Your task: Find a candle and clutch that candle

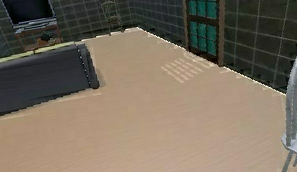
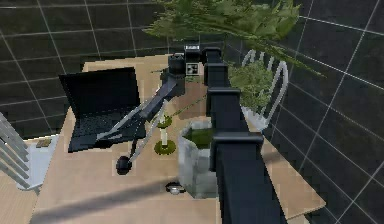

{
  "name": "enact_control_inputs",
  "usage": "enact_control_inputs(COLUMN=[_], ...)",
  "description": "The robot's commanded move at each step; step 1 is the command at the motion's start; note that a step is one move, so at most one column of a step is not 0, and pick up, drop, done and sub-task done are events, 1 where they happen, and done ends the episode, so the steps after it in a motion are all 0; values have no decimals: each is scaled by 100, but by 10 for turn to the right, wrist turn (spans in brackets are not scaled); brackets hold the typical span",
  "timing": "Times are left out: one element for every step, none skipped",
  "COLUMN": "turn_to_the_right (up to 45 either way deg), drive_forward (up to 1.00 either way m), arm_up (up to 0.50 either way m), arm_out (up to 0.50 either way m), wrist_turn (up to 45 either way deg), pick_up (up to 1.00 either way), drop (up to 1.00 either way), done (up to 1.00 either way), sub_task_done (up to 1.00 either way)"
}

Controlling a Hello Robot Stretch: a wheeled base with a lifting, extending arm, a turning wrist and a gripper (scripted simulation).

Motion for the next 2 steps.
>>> enact_control_inputs(turn_to_the_right=[0, 0], drive_forward=[0, 0], arm_up=[0, 0], arm_out=[0, 0], wrist_turn=[450, 450], pick_up=[0, 0], drop=[0, 0], done=[0, 0], sub_task_done=[0, 0])
